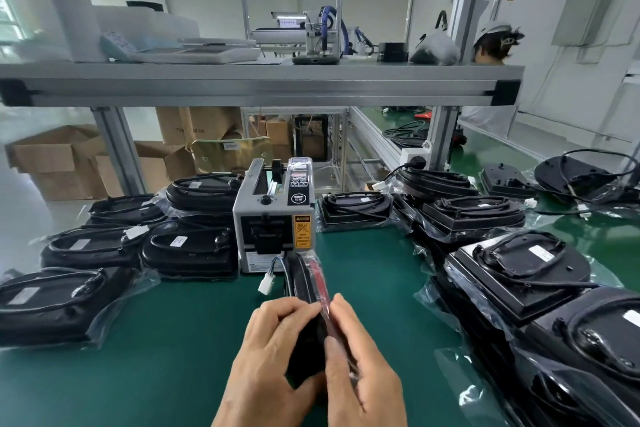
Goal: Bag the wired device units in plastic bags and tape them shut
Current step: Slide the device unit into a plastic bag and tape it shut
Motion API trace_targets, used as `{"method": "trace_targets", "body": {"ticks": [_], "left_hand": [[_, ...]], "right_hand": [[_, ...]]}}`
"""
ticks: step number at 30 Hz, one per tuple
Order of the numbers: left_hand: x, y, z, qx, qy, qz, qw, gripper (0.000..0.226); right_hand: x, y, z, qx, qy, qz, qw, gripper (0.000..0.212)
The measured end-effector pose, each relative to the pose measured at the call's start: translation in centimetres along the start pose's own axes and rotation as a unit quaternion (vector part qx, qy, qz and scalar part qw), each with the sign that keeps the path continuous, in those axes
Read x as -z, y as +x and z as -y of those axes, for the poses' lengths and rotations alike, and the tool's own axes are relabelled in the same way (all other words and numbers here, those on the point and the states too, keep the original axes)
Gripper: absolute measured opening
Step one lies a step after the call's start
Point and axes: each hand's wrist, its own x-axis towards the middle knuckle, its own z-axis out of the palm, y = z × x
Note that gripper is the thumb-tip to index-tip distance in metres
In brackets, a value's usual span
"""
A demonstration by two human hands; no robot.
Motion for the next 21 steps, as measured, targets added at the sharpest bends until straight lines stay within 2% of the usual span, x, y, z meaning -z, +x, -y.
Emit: {"method": "trace_targets", "body": {"ticks": [4, 5, 7, 10, 12, 14, 17, 21], "left_hand": [[0.8, 0.4, 0.4, -0.009, -0.032, 0.035, 0.999, 0.047], [1.2, 0.7, 0.4, 0.01, -0.067, 0.04, 0.997, 0.043], [1.8, 1.9, 0.4, 0.116, -0.172, 0.01, 0.978, 0.033], [1.8, 4.9, 2.1, 0.322, -0.316, -0.078, 0.889, 0.02], [1.6, 7.4, 4.4, 0.432, -0.354, -0.126, 0.82, 0.014], [1.2, 9.4, 6.6, 0.512, -0.352, -0.14, 0.771, 0.013], [0.1, 11.1, 8.6, 0.573, -0.35, -0.131, 0.729, 0.016], [-1.1, 12.4, 9.4, 0.604, -0.351, -0.137, 0.702, 0.02]], "right_hand": [[-0.3, 0.0, -0.8, 0.025, 0.013, -0.033, 0.999, 0.04], [-0.4, 0.0, -0.9, 0.026, 0.023, -0.042, 0.999, 0.033], [-0.3, 0.1, -0.8, 0.022, 0.039, -0.055, 0.998, 0.026], [0.1, 0.3, -0.8, 0.018, 0.031, -0.046, 0.998, 0.038], [0.4, 0.6, -0.7, 0.023, 0.022, -0.036, 0.999, 0.046], [0.7, 1.0, -0.6, 0.03, 0.024, -0.027, 0.999, 0.046], [0.8, 1.2, -0.6, 0.032, 0.031, -0.022, 0.999, 0.044], [0.8, 1.2, -0.8, 0.028, 0.049, -0.017, 0.998, 0.042]]}}
